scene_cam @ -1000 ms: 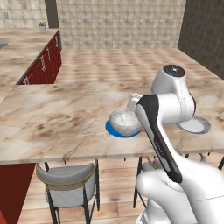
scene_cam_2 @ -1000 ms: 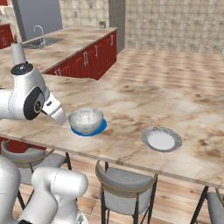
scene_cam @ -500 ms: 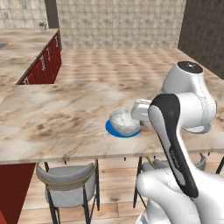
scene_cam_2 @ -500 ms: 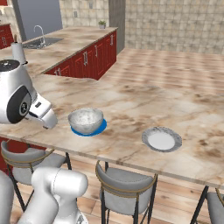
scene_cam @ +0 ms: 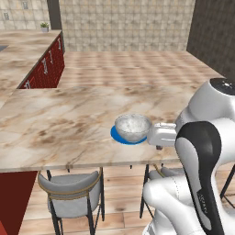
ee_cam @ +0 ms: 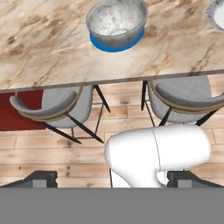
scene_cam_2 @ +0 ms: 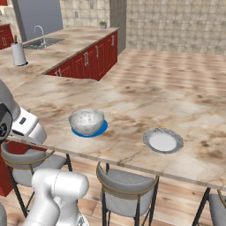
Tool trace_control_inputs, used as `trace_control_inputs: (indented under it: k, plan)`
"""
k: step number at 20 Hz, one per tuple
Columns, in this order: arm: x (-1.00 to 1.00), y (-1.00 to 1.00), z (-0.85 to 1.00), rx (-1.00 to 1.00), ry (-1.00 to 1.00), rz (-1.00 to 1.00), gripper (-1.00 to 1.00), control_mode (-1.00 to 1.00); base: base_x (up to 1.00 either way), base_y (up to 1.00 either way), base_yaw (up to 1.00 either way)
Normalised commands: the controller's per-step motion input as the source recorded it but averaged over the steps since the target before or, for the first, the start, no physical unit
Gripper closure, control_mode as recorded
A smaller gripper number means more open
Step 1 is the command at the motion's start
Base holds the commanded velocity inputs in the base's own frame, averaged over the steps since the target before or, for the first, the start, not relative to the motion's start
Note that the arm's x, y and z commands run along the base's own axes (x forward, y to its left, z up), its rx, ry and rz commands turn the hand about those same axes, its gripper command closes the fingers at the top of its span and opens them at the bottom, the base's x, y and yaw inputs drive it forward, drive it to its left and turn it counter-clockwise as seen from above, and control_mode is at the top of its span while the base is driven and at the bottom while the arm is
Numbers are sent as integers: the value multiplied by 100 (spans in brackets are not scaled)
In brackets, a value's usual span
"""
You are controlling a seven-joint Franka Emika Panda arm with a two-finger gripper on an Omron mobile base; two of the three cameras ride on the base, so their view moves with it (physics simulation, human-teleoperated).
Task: Move the bowls from the cabinet to the plates on the dining table.
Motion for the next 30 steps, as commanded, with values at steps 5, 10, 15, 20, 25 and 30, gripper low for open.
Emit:
trace_control_inputs:
  k: [5, 10, 15, 20, 25, 30]
  plan:
    - [3, 5, 0, -7, 0, 4, -100, -100, 0, 0, 0]
    - [0, 0, 0, 0, 0, 0, -100, -100, 0, 0, 0]
    - [4, 0, -5, 1, 4, 2, -100, -100, 0, 0, 0]
    - [0, 0, 0, 0, 0, 0, -100, -100, 0, 0, 0]
    - [0, 0, 0, 0, 0, 0, -100, 100, -4, 3, 0]
    - [0, 0, 0, 0, 0, 0, -100, 100, -25, 30, 1]
